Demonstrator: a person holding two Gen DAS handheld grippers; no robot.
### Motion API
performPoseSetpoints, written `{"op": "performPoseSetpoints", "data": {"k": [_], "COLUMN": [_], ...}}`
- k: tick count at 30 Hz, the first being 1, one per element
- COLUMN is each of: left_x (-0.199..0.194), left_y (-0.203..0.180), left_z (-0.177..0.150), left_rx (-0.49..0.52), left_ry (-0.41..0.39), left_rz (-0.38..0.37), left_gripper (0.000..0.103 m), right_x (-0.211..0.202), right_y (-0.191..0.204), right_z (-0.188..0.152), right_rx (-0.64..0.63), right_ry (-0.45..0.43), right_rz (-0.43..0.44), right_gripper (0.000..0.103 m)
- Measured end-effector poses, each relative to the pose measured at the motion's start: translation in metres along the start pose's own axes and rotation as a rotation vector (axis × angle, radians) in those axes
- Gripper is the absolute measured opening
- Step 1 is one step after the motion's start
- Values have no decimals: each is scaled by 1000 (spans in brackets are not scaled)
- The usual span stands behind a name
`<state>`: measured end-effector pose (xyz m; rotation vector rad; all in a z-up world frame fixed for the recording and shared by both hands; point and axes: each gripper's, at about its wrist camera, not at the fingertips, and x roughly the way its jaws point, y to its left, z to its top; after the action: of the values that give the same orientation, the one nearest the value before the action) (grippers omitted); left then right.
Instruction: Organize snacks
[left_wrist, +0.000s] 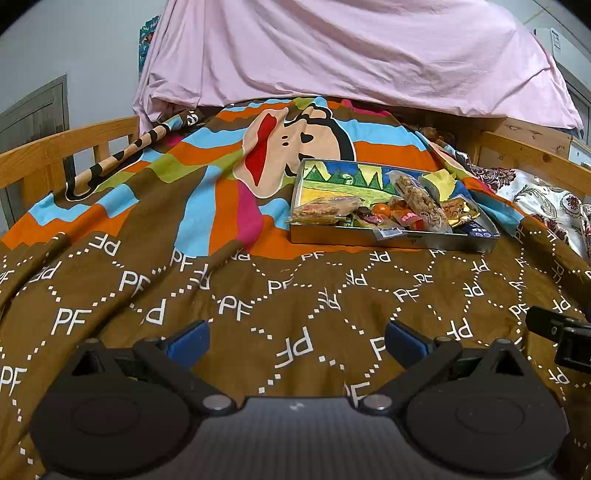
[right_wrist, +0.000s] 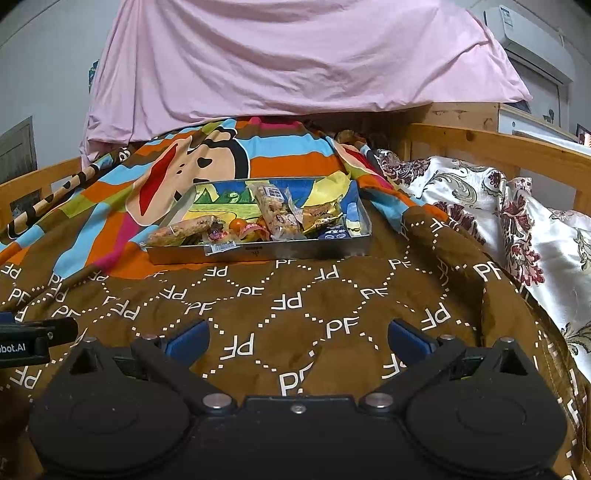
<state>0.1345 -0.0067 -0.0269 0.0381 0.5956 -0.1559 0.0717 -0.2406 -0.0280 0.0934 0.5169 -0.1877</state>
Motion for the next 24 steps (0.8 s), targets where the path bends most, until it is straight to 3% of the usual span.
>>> {"op": "performPoseSetpoints", "data": {"k": [24], "left_x": [1], "left_y": [1], "left_z": [0], "left_rx": [-3], "left_ry": [-2], "left_rz": [7], "left_gripper": [103], "right_x": [1], "right_y": [1], "right_z": [0], "right_rx": [4], "right_ry": [12], "right_rz": [4], "right_gripper": [102]}}
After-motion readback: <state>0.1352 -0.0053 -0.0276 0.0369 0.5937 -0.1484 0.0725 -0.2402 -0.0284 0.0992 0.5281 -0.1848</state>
